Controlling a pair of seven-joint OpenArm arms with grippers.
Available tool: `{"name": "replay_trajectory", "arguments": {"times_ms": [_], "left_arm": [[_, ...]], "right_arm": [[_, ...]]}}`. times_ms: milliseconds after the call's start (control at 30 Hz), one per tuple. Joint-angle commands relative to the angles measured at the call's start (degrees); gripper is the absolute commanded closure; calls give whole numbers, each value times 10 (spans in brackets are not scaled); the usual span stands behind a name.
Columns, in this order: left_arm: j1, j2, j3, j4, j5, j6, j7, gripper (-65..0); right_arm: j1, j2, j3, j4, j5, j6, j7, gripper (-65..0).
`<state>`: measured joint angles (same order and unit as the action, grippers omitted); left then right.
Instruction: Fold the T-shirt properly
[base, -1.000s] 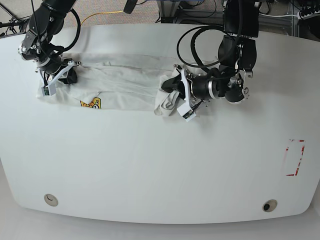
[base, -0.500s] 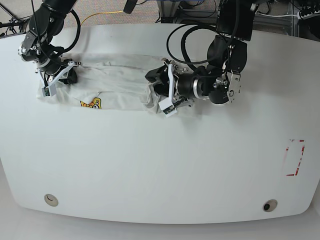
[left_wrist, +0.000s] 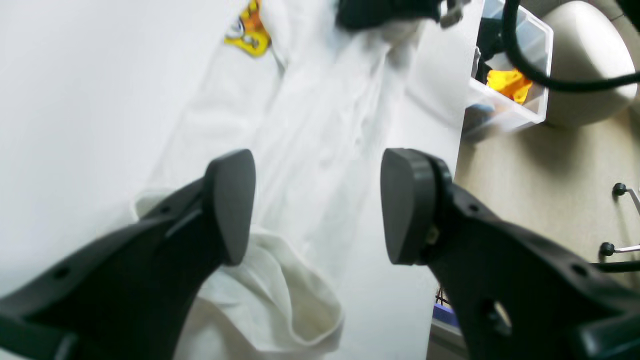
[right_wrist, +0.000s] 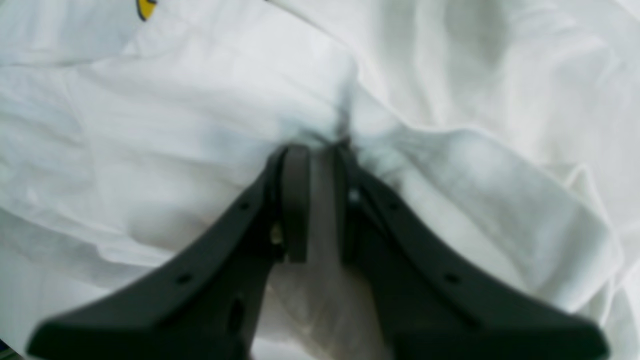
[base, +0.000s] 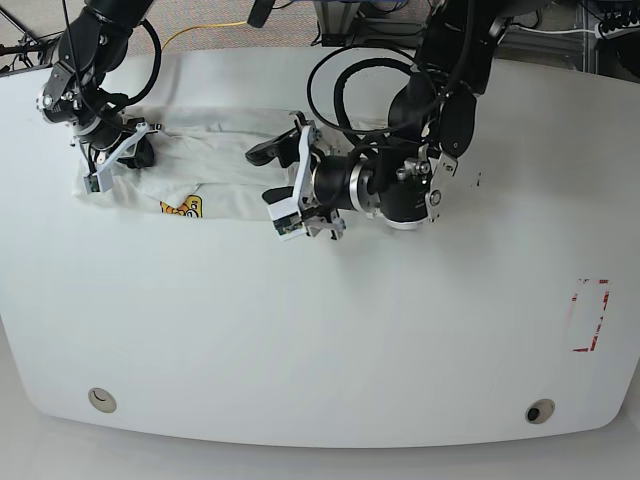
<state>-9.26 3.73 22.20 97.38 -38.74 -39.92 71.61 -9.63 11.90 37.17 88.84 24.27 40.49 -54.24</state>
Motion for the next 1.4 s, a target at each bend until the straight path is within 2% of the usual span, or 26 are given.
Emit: {"name": "replay_trajectory", "arguments": {"times_ms": [0, 167, 333, 467, 633, 867, 1000, 1100, 1200, 1367], "left_arm": [[-14, 4, -33, 8, 11, -1, -4, -372], [-13, -3, -95, 10, 99, -1, -16, -363], [9, -22, -128, 8, 209, -1, -68, -217], [24, -26, -98, 8, 281, -1, -77, -193], [21, -34, 4, -15, 340, -1, -80, -193], [19, -21, 114, -18, 343, -1, -97, -196], [19, -6, 142, -10, 342, -1, -119, -196], [19, 13, 140, 1, 342, -1, -132, -196], [21, 18, 127, 16, 342, -1, -143, -196], [24, 19, 55, 42, 342, -1, -148, -196]], "right_arm": [[1, 6, 2, 6, -10, -5, -13, -89], [2, 6, 2, 6, -8, -5, -13, -89], [2, 6, 2, 6, -8, -5, -13, -89], [2, 6, 3, 6, -8, -5, -13, -89], [2, 5, 3, 7, -8, -5, -12, -89], [-1, 5, 3, 7, -8, -5, -11, -89], [-2, 5, 3, 7, -8, -5, -11, -89], [-2, 5, 3, 7, -8, -5, -11, -89], [-2, 5, 3, 7, -8, -5, -12, -89], [-2, -8, 3, 20, -10, -5, -12, -89]]}}
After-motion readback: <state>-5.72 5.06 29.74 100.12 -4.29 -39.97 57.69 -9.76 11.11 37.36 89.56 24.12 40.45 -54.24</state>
